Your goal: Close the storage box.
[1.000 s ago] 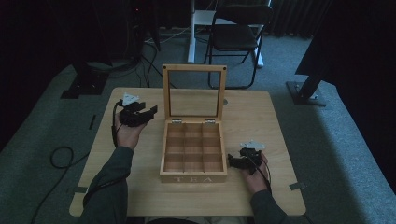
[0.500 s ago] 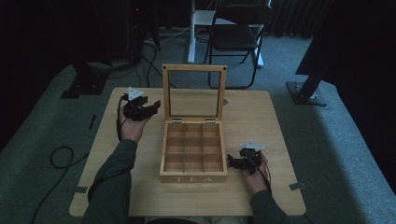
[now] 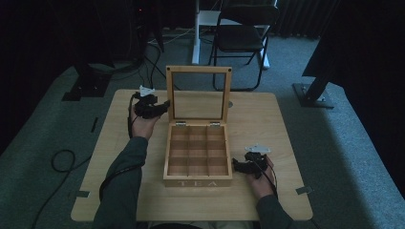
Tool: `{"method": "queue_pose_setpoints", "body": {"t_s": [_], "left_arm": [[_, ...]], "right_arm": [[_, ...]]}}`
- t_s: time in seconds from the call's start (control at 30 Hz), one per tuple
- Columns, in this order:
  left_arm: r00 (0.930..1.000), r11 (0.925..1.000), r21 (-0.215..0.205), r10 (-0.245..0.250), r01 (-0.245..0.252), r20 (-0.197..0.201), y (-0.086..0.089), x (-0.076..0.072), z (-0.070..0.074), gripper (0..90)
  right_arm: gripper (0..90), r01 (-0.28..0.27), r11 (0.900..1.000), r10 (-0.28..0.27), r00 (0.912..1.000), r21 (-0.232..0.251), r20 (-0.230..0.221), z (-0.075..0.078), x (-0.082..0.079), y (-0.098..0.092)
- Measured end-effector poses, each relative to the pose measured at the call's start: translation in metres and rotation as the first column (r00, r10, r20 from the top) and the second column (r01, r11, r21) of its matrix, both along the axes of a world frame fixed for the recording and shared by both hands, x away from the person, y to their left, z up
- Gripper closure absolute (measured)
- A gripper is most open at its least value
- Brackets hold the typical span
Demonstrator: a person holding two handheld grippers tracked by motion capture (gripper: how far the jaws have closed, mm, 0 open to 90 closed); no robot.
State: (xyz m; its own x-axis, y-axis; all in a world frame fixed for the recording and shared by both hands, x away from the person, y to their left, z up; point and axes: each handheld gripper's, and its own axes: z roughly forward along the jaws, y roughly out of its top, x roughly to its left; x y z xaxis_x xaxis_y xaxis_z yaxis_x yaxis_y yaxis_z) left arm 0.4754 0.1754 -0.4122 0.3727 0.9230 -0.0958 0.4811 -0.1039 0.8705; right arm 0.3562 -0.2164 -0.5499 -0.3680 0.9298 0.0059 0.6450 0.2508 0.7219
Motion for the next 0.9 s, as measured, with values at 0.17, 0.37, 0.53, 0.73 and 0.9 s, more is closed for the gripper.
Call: {"method": "queue_pose_setpoints", "body": {"t_s": [0.17, 0.37, 0.53, 0.73, 0.9], "left_arm": [[1.0, 0.9999, -0.01, 0.006, -0.006, -0.007, -0.006, 0.006, -0.001, 42.0], [0.9999, 1.0, -0.001, -0.003, 0.003, -0.01, -0.013, 0.014, 0.0, 45.8], [0.9998, 0.9996, -0.019, -0.021, 0.021, -0.004, -0.018, 0.019, 0.003, 49.0], [0.9992, 0.999, -0.019, -0.04, 0.04, -0.005, -0.021, 0.021, 0.005, 52.5], [0.999, 0.999, -0.017, -0.042, 0.042, -0.012, -0.023, 0.019, 0.008, 57.9]], "right_arm": [[12.7, 0.001, 1.0, -0.001, 1.0, 0.001, 0.0, 0.0, 0.0, 0.0], [12.7, 0.001, 1.0, -0.001, 1.0, 0.001, 0.0, 0.0, 0.0, 0.0], [12.7, 0.001, 1.0, -0.001, 1.0, 0.001, 0.0, 0.0, 0.0, 0.0], [12.7, 0.001, 1.0, -0.001, 1.0, 0.001, 0.0, 0.0, 0.0, 0.0], [12.7, 0.002, 1.0, -0.002, 1.0, 0.001, 0.0, 0.0, 0.0, 0.0]]}}
